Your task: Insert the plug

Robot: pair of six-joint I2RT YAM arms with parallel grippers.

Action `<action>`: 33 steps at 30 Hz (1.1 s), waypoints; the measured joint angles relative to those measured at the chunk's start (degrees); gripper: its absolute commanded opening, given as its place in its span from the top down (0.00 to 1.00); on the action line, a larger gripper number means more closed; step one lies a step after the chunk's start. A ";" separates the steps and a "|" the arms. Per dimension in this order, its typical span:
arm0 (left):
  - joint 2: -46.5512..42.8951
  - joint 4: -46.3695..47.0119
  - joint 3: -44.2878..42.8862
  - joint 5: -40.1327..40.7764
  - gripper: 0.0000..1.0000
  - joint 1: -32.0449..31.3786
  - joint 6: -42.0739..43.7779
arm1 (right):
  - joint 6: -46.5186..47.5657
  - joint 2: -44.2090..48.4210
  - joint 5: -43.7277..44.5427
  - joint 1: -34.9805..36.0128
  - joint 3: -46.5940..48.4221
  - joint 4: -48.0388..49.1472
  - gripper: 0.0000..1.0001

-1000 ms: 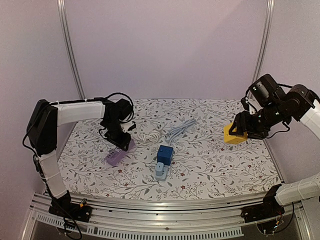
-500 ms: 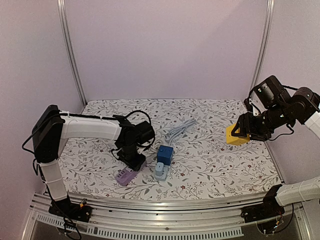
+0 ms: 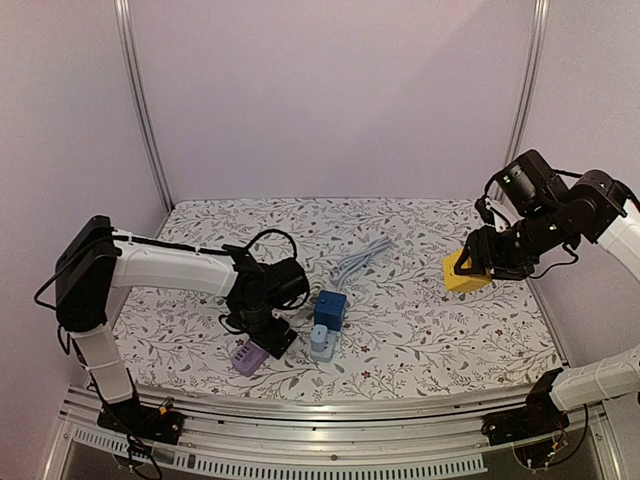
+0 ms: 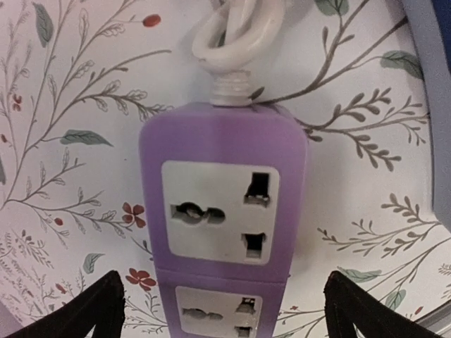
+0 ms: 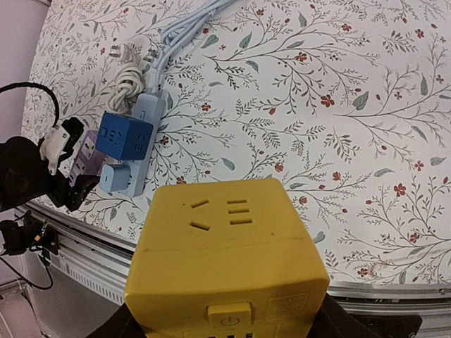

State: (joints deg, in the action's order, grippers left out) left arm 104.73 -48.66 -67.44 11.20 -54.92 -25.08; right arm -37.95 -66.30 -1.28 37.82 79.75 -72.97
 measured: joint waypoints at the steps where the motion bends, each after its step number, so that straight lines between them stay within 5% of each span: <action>1: -0.63 0.00 0.50 0.24 0.01 -0.13 -0.15 | 0.90 -0.52 -0.04 0.00 0.37 0.00 1.00; 10: -14.25 -0.07 1.64 7.13 0.00 -0.20 -1.16 | 12.59 -1.29 -1.14 0.00 4.42 2.27 1.00; 19: -26.99 -2.91 -0.35 22.03 0.00 1.86 -4.66 | 23.32 -1.33 -15.87 0.00 4.55 8.48 1.00; 26: -33.70 -4.83 -3.45 14.73 0.00 14.56 -2.19 | 25.83 -4.42 -25.29 0.04 6.10 10.78 1.00; 33: -37.22 -5.57 -2.08 12.07 0.00 16.09 0.46 | 25.14 -8.94 -24.59 1.53 12.07 11.02 1.00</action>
State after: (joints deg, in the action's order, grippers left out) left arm 67.51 -54.24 -69.52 23.27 -38.83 -24.62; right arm -12.82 -75.24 -25.87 39.35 91.81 -61.95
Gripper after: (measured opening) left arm 0.995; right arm 0.627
